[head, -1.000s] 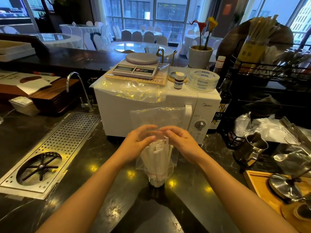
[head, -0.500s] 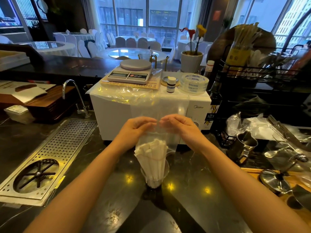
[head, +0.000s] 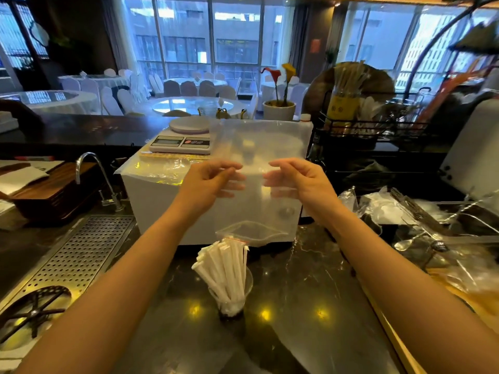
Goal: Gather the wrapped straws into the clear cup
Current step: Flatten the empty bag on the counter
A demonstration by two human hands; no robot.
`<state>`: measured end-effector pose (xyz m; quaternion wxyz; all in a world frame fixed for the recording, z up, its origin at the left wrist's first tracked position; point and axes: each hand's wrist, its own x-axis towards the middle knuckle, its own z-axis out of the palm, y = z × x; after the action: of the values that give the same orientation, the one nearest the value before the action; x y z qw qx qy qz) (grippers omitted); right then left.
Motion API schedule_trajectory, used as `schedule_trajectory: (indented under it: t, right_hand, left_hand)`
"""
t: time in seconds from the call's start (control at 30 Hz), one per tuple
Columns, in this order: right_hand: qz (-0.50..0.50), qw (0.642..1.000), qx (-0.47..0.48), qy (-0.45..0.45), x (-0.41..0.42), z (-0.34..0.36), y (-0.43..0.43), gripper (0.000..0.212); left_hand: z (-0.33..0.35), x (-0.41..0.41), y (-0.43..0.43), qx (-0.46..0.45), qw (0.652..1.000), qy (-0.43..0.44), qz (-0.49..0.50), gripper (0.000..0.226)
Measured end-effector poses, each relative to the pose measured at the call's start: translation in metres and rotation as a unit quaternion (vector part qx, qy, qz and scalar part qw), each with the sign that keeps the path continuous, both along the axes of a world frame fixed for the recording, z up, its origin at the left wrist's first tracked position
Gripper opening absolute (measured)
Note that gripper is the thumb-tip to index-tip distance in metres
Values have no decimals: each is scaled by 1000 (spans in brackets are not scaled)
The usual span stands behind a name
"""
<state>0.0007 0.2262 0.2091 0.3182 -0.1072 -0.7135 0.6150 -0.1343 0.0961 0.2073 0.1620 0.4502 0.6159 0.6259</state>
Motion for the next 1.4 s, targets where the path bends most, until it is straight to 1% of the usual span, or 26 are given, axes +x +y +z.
schedule_trajectory:
  t: [0.07, 0.17, 0.3, 0.4, 0.5, 0.6, 0.67, 0.77, 0.8, 0.87, 0.93, 1.0, 1.07, 1.1, 1.2, 1.3, 1.37, 1.4]
  right_hand:
    - [-35, 999, -2, 6, 10, 1, 5, 21]
    - [-114, 993, 24, -10, 24, -8, 13, 22]
    - [-215, 971, 72, -82, 42, -36, 31, 24]
    - [-231, 954, 62, -180, 55, -67, 42, 18]
    - [-239, 932, 45, -270, 69, -101, 48, 21]
    - [-250, 916, 40, -311, 85, -136, 50, 19]
    - [-255, 912, 25, -321, 92, -156, 51, 21]
    - [-264, 906, 9, -332, 98, -180, 54, 16]
    - [-264, 903, 7, -340, 99, -188, 57, 16]
    - [-262, 900, 7, -348, 99, -202, 60, 19]
    - [-262, 896, 17, -358, 99, -214, 64, 25]
    - [-262, 888, 33, -376, 99, -224, 65, 21]
    - [-257, 882, 53, -392, 99, -232, 65, 16]
    - [-254, 876, 66, -404, 99, -235, 66, 16]
    - [-235, 851, 114, -456, 102, -240, 69, 22]
    - [-206, 819, 187, -502, 101, -242, 72, 20]
    - [-185, 784, 254, -536, 98, -244, 74, 23]
    - [-181, 769, 276, -547, 96, -245, 74, 26]
  left_hand:
    - [-1, 11, 11, 8, 1000, -17, 3, 20]
    - [-13, 32, 30, 2, 998, -63, 11, 23]
    - [-47, 58, 59, -46, 995, -91, 21, 25]
    - [-79, 71, 77, -93, 989, -118, 17, 17]
    - [-110, 83, 89, -139, 981, -131, 17, 15]
    - [-136, 92, 96, -159, 975, -154, 21, 15]
    - [-153, 97, 97, -175, 968, -178, 20, 8]
    - [-181, 102, 94, -211, 960, -181, 18, 51]
    - [-189, 103, 92, -230, 957, -174, 20, 59]
    - [-208, 107, 90, -276, 950, -142, 29, 62]
    - [-221, 112, 87, -312, 944, -104, 34, 57]
    - [-229, 117, 86, -333, 939, -78, 42, 50]
    - [-233, 122, 86, -348, 936, -25, 43, 45]
    - [-234, 123, 86, -353, 935, 8, 41, 44]
    - [-237, 125, 86, -358, 926, 119, 23, 37]
    - [-240, 125, 85, -390, 894, 220, 9, 36]
    - [-237, 128, 83, -420, 872, 252, -2, 42]
    - [-238, 129, 83, -440, 855, 274, -7, 45]
